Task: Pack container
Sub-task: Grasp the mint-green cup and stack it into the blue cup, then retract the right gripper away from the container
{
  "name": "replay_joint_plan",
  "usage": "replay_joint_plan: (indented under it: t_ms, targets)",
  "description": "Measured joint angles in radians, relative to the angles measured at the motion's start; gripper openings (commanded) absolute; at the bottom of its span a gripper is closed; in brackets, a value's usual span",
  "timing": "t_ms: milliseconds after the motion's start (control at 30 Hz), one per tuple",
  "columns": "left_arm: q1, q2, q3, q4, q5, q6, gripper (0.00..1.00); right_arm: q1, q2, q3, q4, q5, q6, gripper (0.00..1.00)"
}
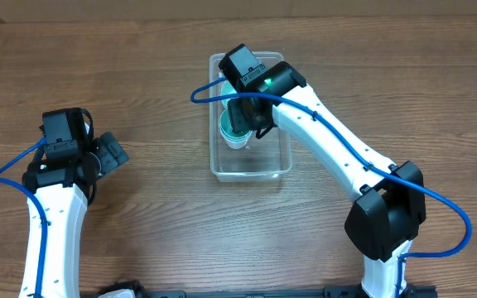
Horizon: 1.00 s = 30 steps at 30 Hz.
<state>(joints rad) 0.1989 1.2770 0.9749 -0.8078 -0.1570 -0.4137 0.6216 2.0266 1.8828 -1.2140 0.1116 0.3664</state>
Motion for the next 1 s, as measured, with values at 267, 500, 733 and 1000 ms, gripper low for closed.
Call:
replay_joint_plan:
  t_ms: [267, 500, 733, 1000]
  targets:
    - [0.000, 0.000, 0.000, 0.000, 0.000, 0.000, 1.00, -0.098, -0.232, 0.163, -0.344, 0.008, 0.000, 0.63]
    - [0.000, 0.000, 0.000, 0.000, 0.000, 0.000, 1.00, -0.103, -0.646, -0.026, -0.387, -0.011, -0.001, 0.68]
    - [0.000, 0.000, 0.000, 0.000, 0.000, 0.000, 1.00, -0.103, -0.796, -0.121, -0.481, -0.029, 0.000, 1.00]
    - [0.000, 0.000, 0.000, 0.002, 0.000, -0.003, 1.00, -0.103, -0.838, -0.122, -0.483, -0.045, -0.001, 1.00]
